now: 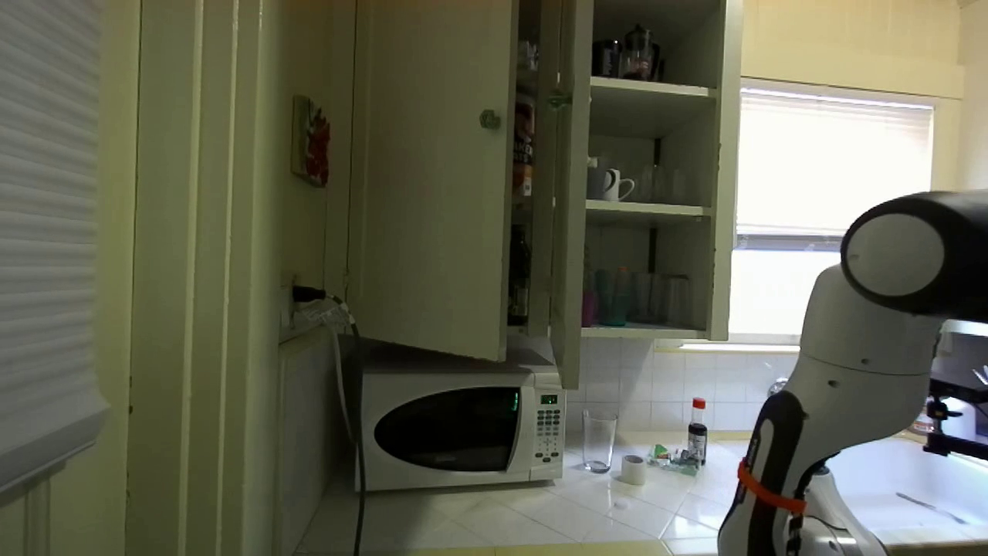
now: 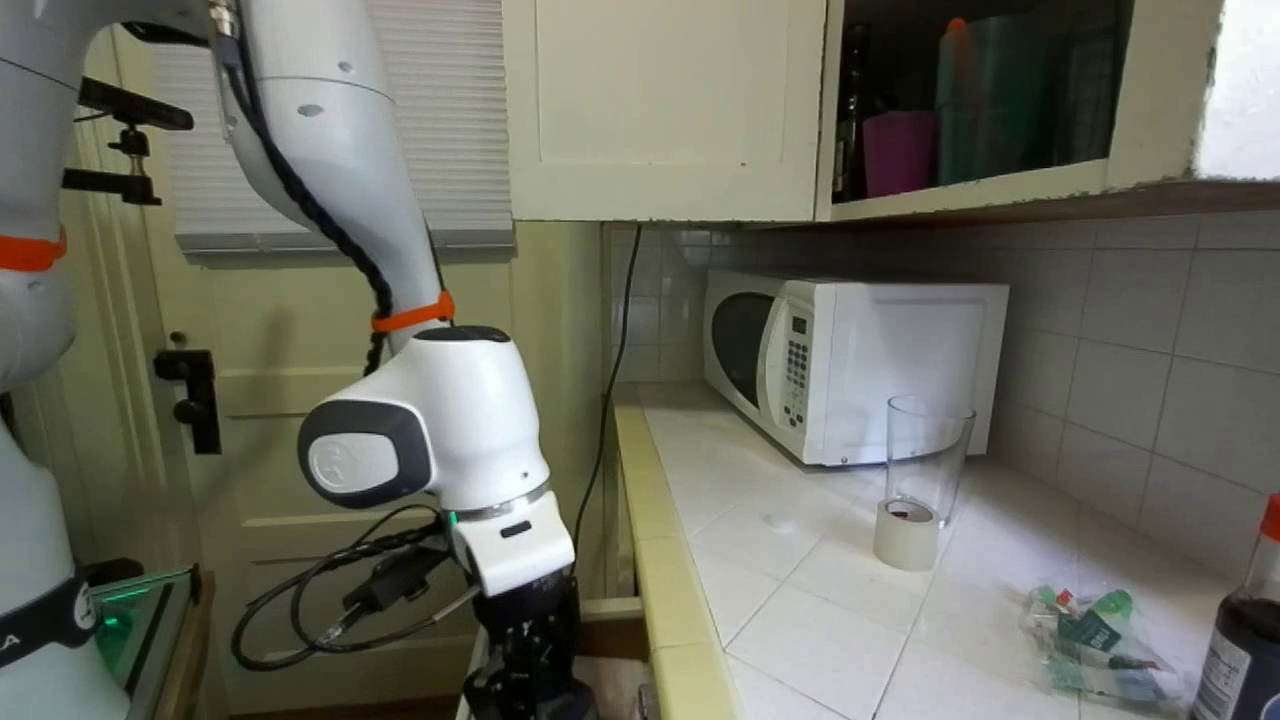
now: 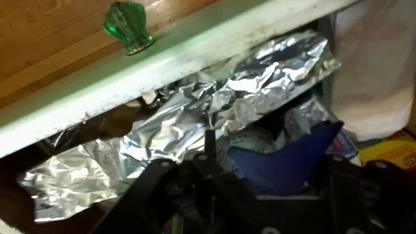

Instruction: Remove the blue masking tape pack from the drawer and put it on the counter

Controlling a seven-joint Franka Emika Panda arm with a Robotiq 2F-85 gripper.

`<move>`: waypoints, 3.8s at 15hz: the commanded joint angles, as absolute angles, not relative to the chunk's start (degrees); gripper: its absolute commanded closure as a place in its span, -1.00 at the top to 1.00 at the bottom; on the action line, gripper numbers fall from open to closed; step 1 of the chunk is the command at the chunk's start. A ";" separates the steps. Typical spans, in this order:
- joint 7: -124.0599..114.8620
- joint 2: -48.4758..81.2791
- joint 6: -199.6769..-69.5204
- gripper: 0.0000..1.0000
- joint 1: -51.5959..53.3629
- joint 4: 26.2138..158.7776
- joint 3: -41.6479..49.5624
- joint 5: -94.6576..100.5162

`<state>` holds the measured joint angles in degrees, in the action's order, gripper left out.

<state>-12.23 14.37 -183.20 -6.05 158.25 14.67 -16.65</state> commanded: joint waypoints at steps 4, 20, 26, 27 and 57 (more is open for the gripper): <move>-9.73 5.51 -176.98 -0.29 -10.48 157.60 14.74 -15.25; 6.63 -23.03 -149.83 -0.29 -21.58 158.29 19.37 4.52; 2.61 -21.37 -137.55 -0.29 -19.26 145.69 17.84 -0.77; 1.95 -19.38 -135.63 -0.29 -18.45 142.78 17.69 -1.64; -22.48 18.18 -142.75 -0.29 -12.45 109.72 12.88 -5.77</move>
<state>-20.99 14.89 -144.26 -13.10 112.94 12.54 -4.01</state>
